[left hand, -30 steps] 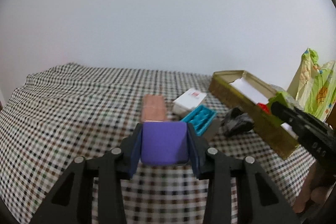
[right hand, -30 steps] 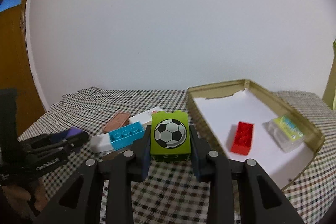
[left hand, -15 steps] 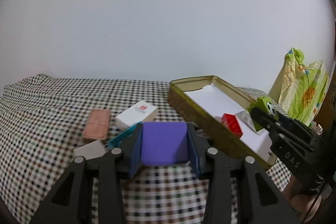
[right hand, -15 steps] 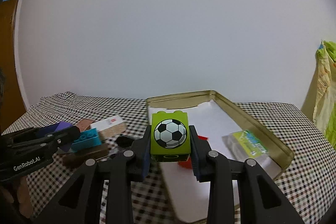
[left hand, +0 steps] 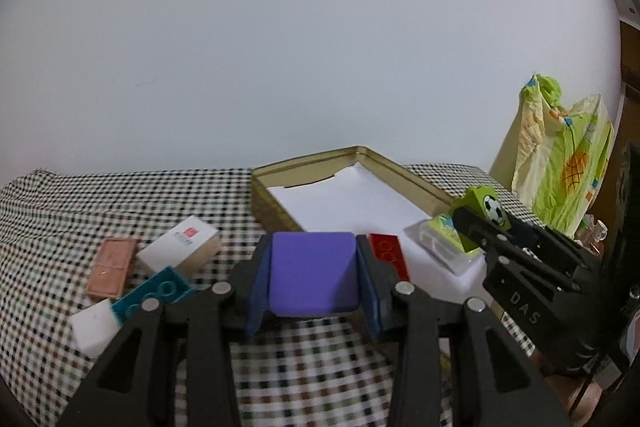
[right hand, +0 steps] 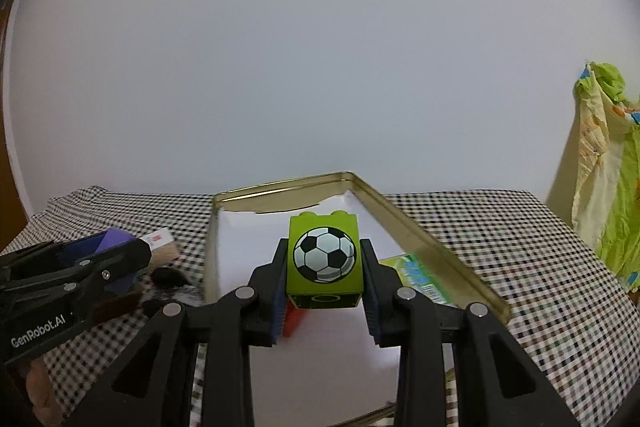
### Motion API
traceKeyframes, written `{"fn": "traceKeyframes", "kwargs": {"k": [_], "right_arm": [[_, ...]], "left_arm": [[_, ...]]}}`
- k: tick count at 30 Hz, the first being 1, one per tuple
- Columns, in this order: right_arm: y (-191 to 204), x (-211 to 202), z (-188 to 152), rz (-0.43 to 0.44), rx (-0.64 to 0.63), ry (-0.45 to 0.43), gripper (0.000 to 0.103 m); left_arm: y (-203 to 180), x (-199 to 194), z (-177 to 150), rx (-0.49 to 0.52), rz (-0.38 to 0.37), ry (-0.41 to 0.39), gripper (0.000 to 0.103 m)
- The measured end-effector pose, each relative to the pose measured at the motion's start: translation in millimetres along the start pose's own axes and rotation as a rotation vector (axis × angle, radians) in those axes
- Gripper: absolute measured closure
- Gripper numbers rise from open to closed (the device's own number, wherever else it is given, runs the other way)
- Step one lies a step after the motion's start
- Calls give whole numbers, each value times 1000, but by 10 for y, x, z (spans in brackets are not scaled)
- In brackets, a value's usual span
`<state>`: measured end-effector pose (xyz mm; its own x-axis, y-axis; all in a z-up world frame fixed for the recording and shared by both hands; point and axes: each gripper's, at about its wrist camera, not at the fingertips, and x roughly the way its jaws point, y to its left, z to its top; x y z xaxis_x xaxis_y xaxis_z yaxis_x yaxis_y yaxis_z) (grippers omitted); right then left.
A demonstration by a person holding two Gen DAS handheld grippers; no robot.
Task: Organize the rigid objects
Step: 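Carry both blocks into the tray beside the red brick and open both tools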
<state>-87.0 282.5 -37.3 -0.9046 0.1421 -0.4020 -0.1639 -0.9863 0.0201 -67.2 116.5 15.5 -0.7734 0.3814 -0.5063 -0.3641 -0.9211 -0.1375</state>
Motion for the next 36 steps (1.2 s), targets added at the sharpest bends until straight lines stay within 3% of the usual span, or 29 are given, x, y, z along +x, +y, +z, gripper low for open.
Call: {"fn": "traceKeyframes", "kwargs": {"k": [16,36], "right_arm": [[-297,69,109,-63,18,-15,68],[-601,386,88,-64,43,56,68]], "left_arm": [[-445,333,111,48,-1,28,64],[-737,683,137,77,16,90,64]]}}
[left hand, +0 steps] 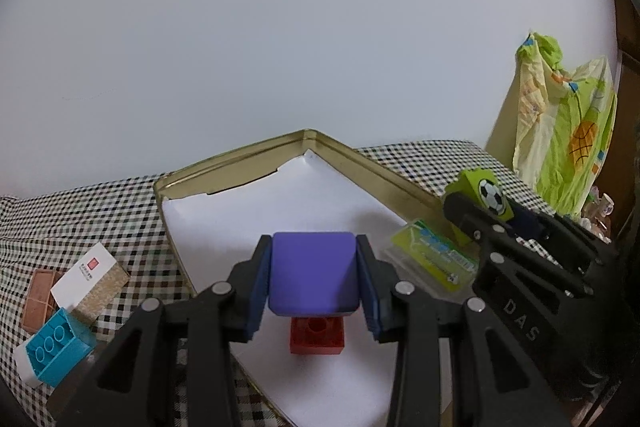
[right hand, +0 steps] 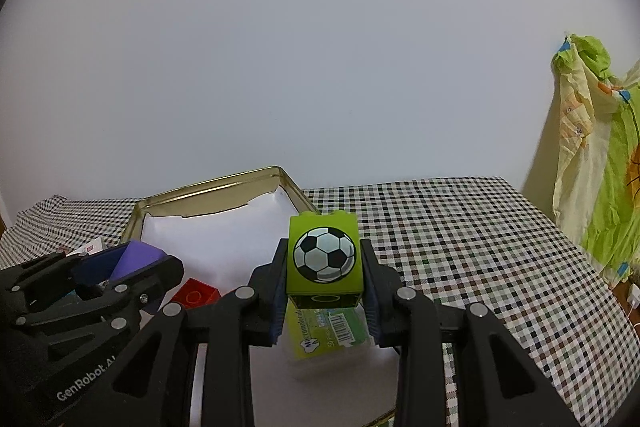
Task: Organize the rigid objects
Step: 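Carry both blocks into the tray beside the red brick and open both tools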
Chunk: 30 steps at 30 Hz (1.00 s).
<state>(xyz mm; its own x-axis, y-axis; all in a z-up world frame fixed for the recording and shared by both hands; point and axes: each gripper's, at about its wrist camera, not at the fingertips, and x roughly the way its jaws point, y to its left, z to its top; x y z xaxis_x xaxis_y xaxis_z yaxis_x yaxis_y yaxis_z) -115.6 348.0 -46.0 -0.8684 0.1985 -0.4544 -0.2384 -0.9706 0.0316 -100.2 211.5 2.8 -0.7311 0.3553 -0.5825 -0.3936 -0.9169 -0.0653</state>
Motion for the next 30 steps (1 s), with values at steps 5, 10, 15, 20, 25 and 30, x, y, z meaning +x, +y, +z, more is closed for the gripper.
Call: {"fn": "traceKeyframes", "kwargs": {"k": [5,10,15,20,25,30], "right_arm": [[-11,92,-11,7,-3,24,68],[-34,133,-15,15,11,42,68],[-51,154,-20,26,21,61,68],[-10,157,-24,40,11,74,68],[5,182,-28,45,2,83,68],[4,195,-34,51,7,93,68]], "left_arm": [[-3,81,-9,3,24,26,64],[-6,167,-42,9,34,53,64],[-20,188,-69,16,42,59,64],[-23,190,-74,23,47,58,64],[-35,198,-68,30,56,60,64],[-34,223,-55,29,66,75,64]]}}
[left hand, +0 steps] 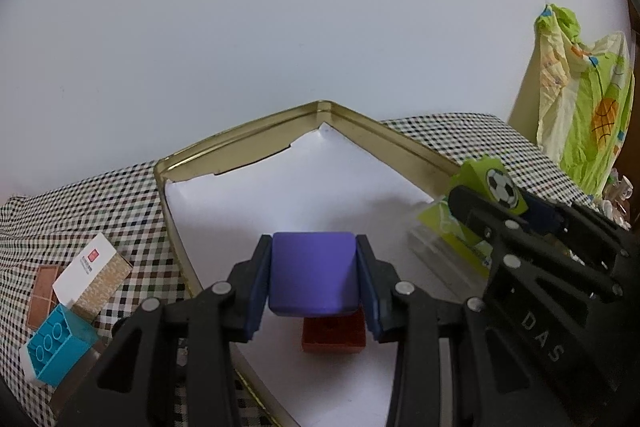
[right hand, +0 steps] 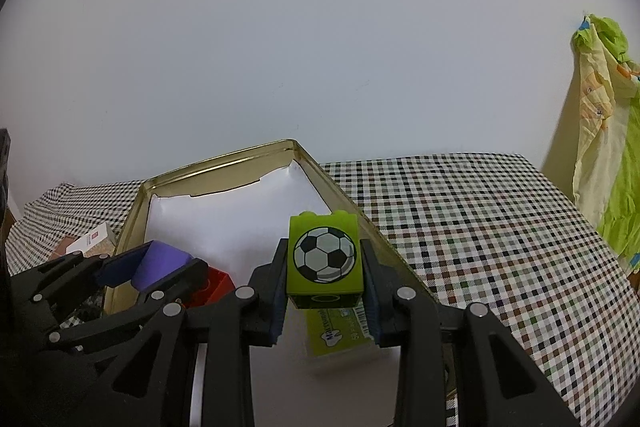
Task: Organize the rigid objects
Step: 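Carry both blocks into the tray beside the red brick and open both tools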
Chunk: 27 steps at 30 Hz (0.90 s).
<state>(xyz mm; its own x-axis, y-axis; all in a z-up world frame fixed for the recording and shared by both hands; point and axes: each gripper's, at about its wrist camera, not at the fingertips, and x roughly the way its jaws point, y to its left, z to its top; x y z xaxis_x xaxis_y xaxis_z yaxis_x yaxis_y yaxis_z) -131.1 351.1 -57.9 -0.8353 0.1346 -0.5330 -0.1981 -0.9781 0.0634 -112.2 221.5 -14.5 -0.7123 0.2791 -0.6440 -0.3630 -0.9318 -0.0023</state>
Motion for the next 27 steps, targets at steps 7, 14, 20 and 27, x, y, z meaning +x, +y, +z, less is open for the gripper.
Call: {"fn": "traceKeyframes", "kwargs": {"k": [7,14,20,27], "right_arm": [[20,26,-9,22,-9,13,68],[-5,66,-16,43,5,31,60],[-234,-55,-25,37,142,-39,21],[-792,-426,-41,-116,407,-211,21]], "left_arm": [[33,69,12,-4,10,33,64],[32,114,20,23,22,70,60],[70,-61,33,16,26,-43,1],[419,-260,60,-146,39,-142,1]]}}
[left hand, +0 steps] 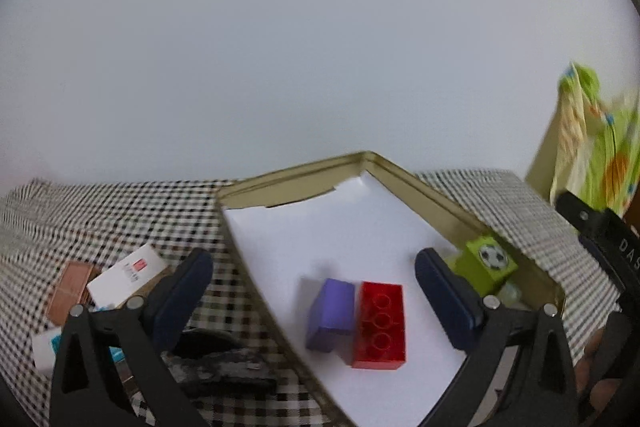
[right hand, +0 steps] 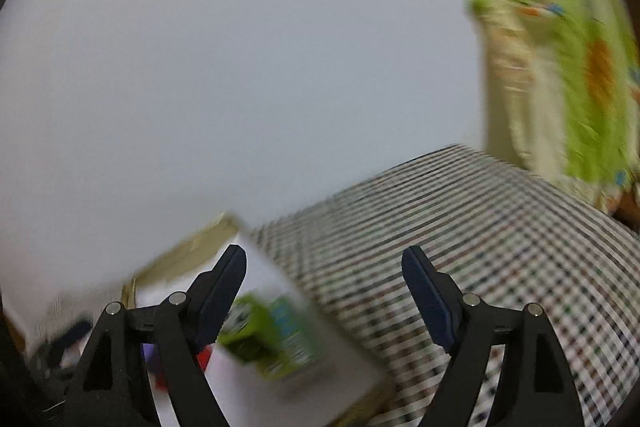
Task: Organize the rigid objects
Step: 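Carry both blocks into the tray beside the red brick and open both tools, then withdraw both tools from the tray toward the remaining objects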
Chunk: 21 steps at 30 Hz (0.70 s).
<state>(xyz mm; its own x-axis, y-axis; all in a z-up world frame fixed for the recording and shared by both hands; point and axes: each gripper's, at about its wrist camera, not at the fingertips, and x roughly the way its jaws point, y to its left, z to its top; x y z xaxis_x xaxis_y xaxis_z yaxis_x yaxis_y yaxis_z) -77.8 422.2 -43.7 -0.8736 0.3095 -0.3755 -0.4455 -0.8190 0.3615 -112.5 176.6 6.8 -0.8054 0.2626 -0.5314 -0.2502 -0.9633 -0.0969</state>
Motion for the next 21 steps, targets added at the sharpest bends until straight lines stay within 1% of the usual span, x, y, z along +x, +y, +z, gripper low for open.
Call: {"fn": "traceKeyframes", "kwargs": {"k": [2,4,6,9,12,13,15,18,21], "right_arm": [[-76,23,10,-19,35,6,20],[-99,75,-9,-16,48,36,20],[-69,109,-27,-9,38,55,20],[-1,91,-47,-21,-4,41,20],[72,67,-79,-76,-63,19,20],[109,88,-105,-111,-90,18,20],[147,135,-124,-153,-122,43,20],[157,144,-151,-149,-129,63,20],[173,219,-176,-124,-140,121,20]], "left_arm": [[87,0,0,-30,-3,9,1],[145,-10,-27,-40,21,9,1],[180,-23,-61,-35,50,3,1],[200,-45,-109,-14,83,-4,1],[203,-63,-160,18,119,-10,1],[199,-73,-176,29,126,-10,1],[187,-94,-209,52,142,-12,0],[185,-116,-237,74,145,-11,1],[199,-129,-249,72,145,-15,1]]}}
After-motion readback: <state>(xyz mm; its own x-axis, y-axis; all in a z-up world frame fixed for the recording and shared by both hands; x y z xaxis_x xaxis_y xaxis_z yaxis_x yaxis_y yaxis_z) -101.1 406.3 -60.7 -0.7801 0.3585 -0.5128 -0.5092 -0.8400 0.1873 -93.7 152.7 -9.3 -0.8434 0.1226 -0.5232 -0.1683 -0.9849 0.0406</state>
